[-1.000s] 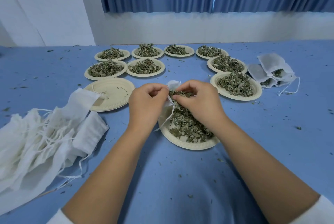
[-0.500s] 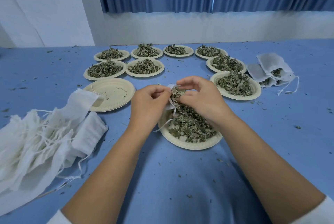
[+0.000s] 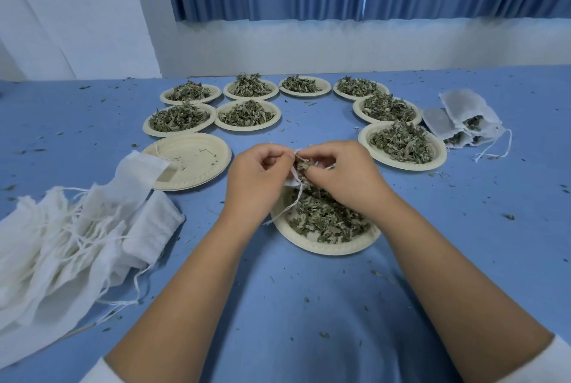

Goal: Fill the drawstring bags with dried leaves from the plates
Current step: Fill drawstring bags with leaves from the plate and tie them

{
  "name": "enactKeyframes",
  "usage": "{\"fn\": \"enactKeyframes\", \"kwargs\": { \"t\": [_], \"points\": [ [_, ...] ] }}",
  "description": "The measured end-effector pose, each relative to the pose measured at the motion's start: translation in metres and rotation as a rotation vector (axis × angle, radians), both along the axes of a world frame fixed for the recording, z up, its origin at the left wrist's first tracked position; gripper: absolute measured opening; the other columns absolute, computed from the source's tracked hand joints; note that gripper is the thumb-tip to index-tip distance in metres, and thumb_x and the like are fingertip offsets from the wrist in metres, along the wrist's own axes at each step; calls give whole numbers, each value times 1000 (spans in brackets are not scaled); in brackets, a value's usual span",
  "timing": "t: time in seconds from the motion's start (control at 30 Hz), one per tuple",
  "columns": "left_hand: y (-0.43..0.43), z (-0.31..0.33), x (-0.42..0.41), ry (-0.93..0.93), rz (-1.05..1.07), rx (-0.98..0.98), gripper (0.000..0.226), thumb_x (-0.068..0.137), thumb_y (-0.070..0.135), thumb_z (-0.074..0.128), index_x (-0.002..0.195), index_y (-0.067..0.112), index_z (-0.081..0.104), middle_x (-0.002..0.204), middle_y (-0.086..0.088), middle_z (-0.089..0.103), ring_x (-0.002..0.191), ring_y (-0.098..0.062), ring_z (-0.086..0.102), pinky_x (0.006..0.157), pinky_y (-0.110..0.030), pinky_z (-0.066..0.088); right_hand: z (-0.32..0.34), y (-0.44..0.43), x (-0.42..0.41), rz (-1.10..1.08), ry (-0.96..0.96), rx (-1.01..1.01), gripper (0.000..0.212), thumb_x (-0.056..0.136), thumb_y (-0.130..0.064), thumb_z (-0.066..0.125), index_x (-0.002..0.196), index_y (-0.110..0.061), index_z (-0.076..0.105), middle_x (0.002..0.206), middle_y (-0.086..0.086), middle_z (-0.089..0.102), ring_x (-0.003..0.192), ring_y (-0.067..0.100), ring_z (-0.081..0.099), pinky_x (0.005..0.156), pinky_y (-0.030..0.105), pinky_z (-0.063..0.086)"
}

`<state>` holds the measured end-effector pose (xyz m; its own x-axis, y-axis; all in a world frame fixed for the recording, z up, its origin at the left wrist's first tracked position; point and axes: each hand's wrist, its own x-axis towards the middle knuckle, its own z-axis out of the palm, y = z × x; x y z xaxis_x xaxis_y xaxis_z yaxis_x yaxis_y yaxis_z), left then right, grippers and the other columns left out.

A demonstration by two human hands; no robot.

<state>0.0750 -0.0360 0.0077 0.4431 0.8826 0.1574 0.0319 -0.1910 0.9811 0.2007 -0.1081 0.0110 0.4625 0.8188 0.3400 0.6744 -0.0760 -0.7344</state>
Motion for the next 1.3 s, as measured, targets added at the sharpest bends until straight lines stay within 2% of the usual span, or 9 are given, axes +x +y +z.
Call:
{"fn": "enactKeyframes", "kwargs": {
  "t": [0.1,0.2,0.4,0.57,0.73,0.9,1.0,1.1,1.3],
  "points": [
    [3,-1,-1,30,56,42,10,89,15,67,84,19,74,84,-6,74,76,-10,66,84,-37,55,5,-2,3,56,136,26,21,86,-9,66,101,-20,76,91,-9,74,76,1,66,70,10,48],
    [3,-1,-2,14,53,40,11,88,16,68,82,22,74,80,-1,74,71,-5,64,79,-32,55,5,-2,0,71,224,124,8,85,-11,73,91,-15,75,79,-9,73,64,-6,63,62,9,47],
    [1,-2,1,-29,-37,-5,18,89,8,66,76,19,73,78,-7,74,80,-26,72,83,-47,60,-6,3,-7,16,99,98,14,80,-2,73,81,-15,75,72,-2,72,61,-2,61,63,12,49],
    [4,-3,-1,1,18,37,16,89,15,67,77,24,72,80,-4,74,71,-9,65,75,-25,55,2,-1,-4,14,81,71,14,87,-12,67,89,-19,78,85,-9,73,76,16,64,74,25,51],
    [9,-2,-2,-29,73,3,12,92,17,65,82,20,72,66,4,69,60,-2,59,63,-18,45,13,-7,7,-30,242,62,8,88,-27,67,93,-27,73,83,-17,69,73,10,59,67,20,50],
    [9,-4,-2,-25,82,43,13,90,18,66,80,24,71,62,10,67,59,0,58,62,-16,45,10,-10,9,94,372,-187,52,67,-48,83,108,-28,59,96,-4,72,78,14,72,73,34,60],
    [8,-6,-1,17,88,101,16,89,16,65,78,26,70,63,14,67,61,2,59,61,-12,47,5,-7,4,89,364,-155,54,64,-38,88,106,-25,57,86,-2,72,64,16,72,62,27,59],
    [5,-6,0,8,55,117,17,88,11,64,80,24,70,64,11,70,65,0,66,63,-11,50,2,-3,1,39,426,-53,37,71,-20,86,97,-14,60,77,3,70,55,15,68,54,22,54],
    [5,-7,0,63,40,222,14,90,14,66,82,24,70,72,6,70,70,-6,66,62,-8,45,5,-5,0,50,530,91,16,77,3,77,91,-1,70,84,17,73,70,20,69,74,27,60]
  ]
}}
